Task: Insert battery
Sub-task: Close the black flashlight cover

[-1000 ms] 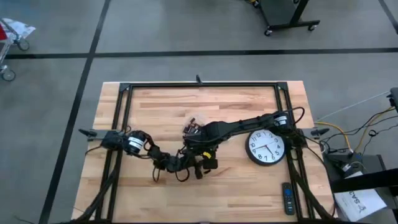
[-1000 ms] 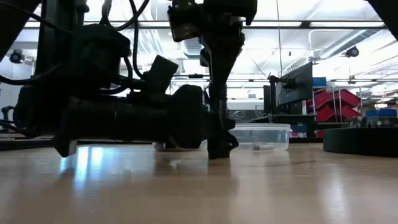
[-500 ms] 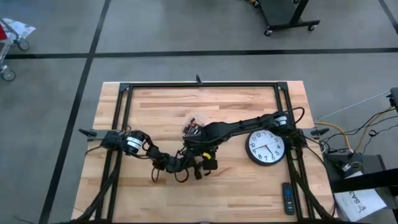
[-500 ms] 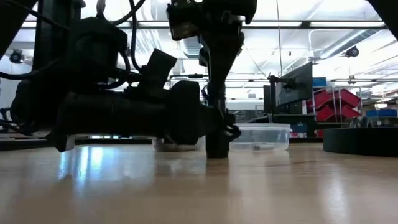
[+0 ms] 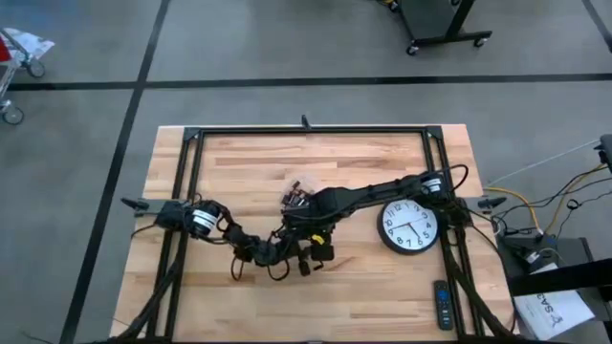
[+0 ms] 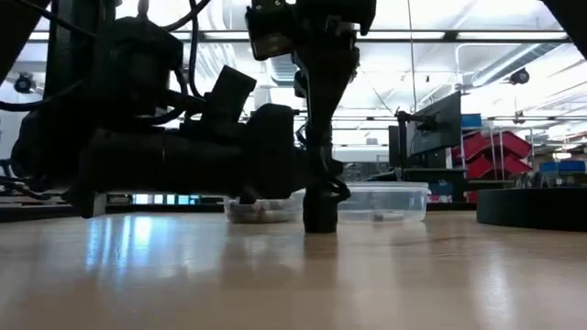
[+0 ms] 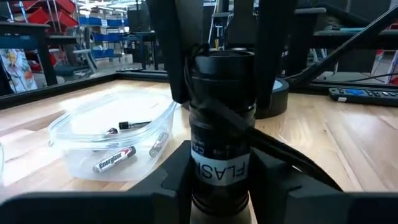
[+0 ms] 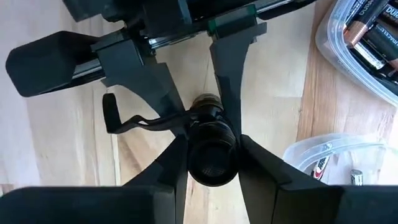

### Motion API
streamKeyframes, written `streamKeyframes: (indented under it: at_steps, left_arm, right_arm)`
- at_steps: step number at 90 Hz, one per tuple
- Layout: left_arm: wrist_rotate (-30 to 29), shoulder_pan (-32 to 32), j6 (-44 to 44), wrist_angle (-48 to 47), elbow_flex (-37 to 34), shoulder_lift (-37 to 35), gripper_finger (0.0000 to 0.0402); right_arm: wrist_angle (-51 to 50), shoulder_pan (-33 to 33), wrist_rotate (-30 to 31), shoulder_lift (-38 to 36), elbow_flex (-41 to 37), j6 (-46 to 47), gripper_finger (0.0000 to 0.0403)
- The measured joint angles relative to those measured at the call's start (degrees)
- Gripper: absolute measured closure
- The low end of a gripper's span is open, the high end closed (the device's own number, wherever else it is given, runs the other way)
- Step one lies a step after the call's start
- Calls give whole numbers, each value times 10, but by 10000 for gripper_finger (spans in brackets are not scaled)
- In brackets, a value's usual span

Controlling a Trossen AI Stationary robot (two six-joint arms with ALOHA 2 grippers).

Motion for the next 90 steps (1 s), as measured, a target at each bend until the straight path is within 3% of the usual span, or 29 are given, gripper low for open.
streamKeyframes:
  at_steps: [51, 90]
  left_arm:
    - [-10, 0, -6, 0, -2, 0, 308]
    - [-22, 1, -6, 0, -3, -1, 308]
  right_arm:
    - [14, 0, 4, 0, -1, 201, 312]
    - [8, 0, 2, 6, -2, 93, 265]
